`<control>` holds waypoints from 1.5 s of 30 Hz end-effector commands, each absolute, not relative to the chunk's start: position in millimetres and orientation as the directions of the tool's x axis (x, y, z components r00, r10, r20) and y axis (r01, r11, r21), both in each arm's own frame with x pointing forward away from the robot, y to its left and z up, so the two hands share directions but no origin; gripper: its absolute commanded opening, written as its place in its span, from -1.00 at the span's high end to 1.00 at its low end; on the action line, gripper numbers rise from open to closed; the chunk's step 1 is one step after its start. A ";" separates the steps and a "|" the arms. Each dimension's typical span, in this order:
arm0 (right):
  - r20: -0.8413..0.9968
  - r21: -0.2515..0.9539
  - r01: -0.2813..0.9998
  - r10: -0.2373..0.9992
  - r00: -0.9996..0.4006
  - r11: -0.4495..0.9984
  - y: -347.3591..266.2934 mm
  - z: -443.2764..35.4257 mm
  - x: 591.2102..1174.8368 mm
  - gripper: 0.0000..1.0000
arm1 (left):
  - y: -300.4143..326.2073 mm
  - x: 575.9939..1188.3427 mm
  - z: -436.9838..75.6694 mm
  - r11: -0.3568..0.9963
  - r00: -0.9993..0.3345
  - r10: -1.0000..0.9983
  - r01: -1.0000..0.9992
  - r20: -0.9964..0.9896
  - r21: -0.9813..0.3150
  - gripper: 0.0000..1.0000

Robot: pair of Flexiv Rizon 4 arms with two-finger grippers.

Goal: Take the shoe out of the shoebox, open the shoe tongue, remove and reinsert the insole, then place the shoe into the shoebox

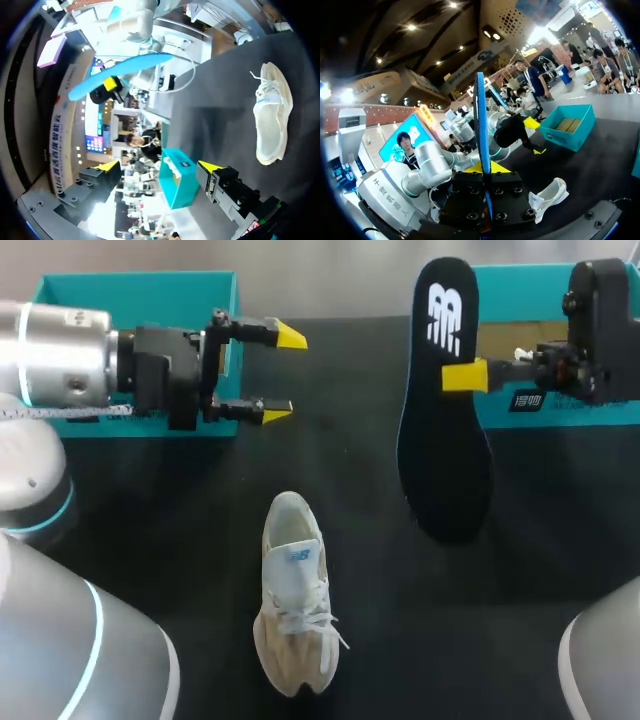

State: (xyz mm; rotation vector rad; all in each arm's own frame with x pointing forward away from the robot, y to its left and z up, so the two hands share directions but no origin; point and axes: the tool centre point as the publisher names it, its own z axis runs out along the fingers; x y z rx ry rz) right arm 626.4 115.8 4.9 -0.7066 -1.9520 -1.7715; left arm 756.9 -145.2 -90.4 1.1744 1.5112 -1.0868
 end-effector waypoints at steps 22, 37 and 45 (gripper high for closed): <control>0.735 0.676 0.727 -0.036 -0.678 0.118 124.8 -13.3 737.1 1.00 | -132.7 758.5 -81.6 0.156 -0.057 -0.257 0.983 -0.965 -0.100 -1.00; 0.885 0.450 0.859 0.005 -0.465 0.245 128.1 -32.7 778.5 1.00 | -111.6 766.9 -65.5 0.049 0.150 -0.074 0.988 -0.986 0.147 -1.00; 0.922 0.360 0.896 0.047 -0.384 0.261 128.2 -38.8 790.5 1.00 | -112.3 770.6 -70.5 -0.008 0.141 -0.028 0.990 -0.990 0.142 -1.00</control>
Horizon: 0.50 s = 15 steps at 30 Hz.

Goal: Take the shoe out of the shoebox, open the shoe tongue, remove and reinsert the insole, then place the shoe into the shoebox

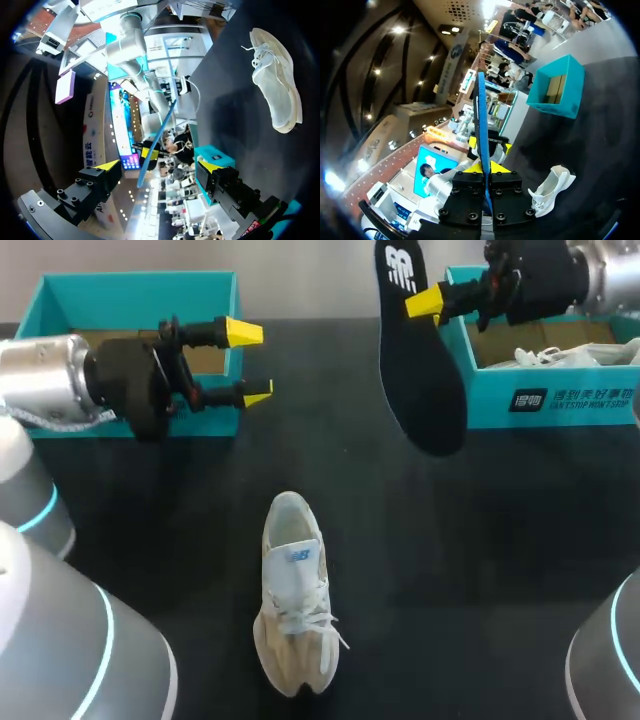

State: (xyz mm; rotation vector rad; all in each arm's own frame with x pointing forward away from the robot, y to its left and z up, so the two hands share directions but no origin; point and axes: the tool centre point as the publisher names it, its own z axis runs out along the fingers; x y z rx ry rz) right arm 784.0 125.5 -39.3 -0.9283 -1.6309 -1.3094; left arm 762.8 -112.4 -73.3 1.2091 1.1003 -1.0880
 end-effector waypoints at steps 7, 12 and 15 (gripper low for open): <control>0.922 0.360 0.896 0.047 -0.384 0.261 128.2 -38.8 790.5 1.00 | -112.3 770.6 -70.5 -0.008 0.141 -0.028 0.990 -0.990 0.142 -1.00; 0.936 0.322 0.910 0.053 -0.347 0.263 136.2 -42.0 799.7 1.00 | -117.2 770.6 -70.6 -0.026 0.112 -0.066 0.993 -0.992 0.114 -1.00; 0.957 0.250 0.932 0.076 -0.278 0.262 147.0 -47.5 808.0 1.00 | -124.1 770.5 -73.8 -0.020 0.127 -0.047 0.992 -0.991 0.128 -1.00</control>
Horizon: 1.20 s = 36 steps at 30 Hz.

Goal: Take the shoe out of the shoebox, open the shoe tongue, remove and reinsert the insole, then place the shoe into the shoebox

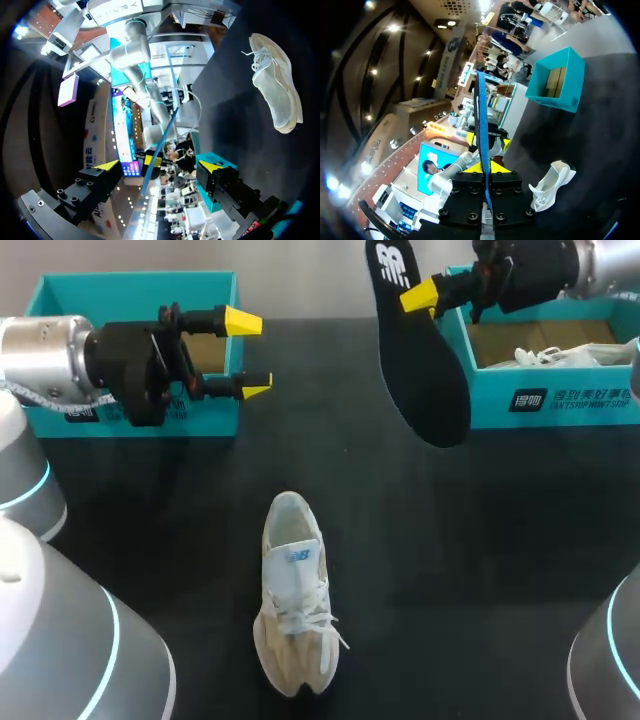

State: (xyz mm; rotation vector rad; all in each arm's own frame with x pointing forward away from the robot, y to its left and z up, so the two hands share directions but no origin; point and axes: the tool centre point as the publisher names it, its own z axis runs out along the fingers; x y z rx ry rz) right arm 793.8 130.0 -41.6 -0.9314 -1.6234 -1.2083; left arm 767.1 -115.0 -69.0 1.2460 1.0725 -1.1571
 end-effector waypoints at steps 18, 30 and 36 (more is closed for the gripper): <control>0.988 0.117 0.982 0.082 -0.130 0.149 179.1 -70.2 837.5 1.00 | -163.3 778.2 -88.9 0.051 0.230 -0.021 0.972 -0.973 0.229 -1.00; 0.990 0.105 0.985 0.080 -0.116 0.139 180.9 -72.5 837.4 1.00 | -188.8 797.0 -87.3 0.114 0.227 -0.030 0.968 -0.973 0.222 -1.00; 0.994 0.072 0.991 0.073 -0.081 0.117 199.9 -84.4 848.0 1.00 | -197.6 802.0 -91.2 0.124 0.211 -0.028 0.971 -0.977 0.207 -1.00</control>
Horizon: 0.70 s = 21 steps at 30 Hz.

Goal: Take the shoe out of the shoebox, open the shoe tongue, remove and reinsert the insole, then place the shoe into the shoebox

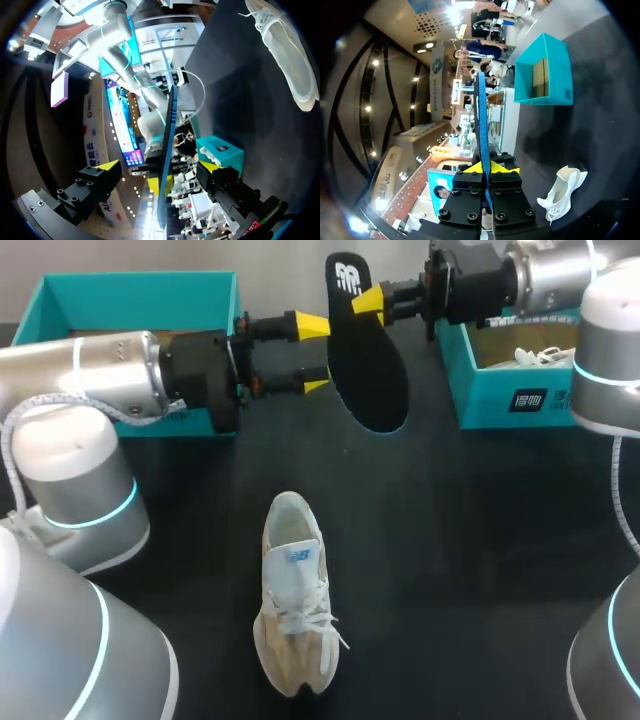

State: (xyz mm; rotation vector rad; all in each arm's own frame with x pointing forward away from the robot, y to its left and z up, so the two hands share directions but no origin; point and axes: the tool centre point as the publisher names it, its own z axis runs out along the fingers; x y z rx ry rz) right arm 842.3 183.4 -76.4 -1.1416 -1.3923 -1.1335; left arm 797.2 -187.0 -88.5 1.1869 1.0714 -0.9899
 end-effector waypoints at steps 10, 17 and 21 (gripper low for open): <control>0.995 0.054 0.995 0.075 -0.060 0.088 204.8 -92.2 849.2 1.00 | -197.8 802.6 -96.8 0.134 0.189 -0.008 0.973 -0.982 0.187 0.05; 0.995 0.054 0.995 0.075 -0.060 0.088 204.8 -92.2 849.2 1.00 | -192.3 802.0 -101.3 0.141 0.183 0.004 0.973 -0.983 0.182 0.14; 0.995 0.054 0.995 0.075 -0.060 0.088 204.8 -92.2 849.2 1.00 | -192.3 803.1 -103.9 0.147 0.183 0.015 0.972 -0.983 0.183 0.26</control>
